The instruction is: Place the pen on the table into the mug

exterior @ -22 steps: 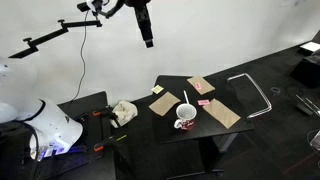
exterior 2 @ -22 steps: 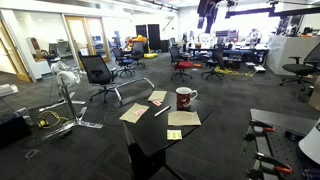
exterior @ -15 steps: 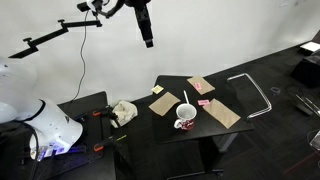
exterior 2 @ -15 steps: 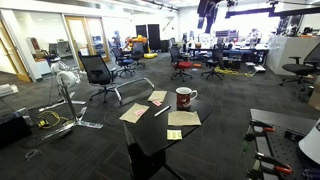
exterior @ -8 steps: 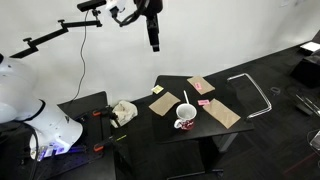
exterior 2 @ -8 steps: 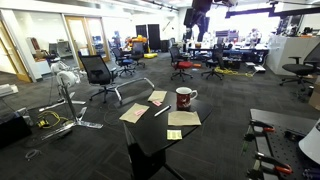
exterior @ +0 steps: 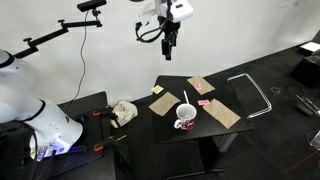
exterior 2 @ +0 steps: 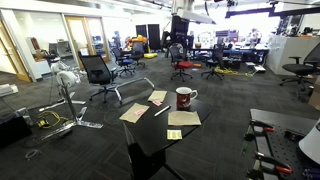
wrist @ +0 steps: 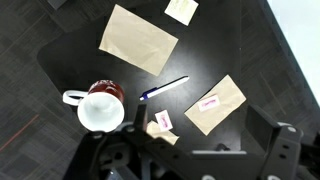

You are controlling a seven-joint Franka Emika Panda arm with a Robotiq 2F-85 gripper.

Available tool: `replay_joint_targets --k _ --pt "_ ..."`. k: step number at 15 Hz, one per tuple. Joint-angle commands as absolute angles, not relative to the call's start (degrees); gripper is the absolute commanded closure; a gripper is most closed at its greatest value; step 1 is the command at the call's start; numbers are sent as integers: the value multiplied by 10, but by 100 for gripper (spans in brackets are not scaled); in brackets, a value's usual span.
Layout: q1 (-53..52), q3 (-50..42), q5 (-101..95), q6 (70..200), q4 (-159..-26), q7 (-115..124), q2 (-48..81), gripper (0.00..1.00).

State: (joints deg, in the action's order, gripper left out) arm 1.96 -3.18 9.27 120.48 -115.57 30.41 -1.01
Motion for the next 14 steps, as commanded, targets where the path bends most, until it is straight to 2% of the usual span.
replay_joint_targets --k 1,14 --pt "18 -26 67 1238 -1131 426 40 0" --pt "-11 -39 26 1339 -1129 658 183 0"
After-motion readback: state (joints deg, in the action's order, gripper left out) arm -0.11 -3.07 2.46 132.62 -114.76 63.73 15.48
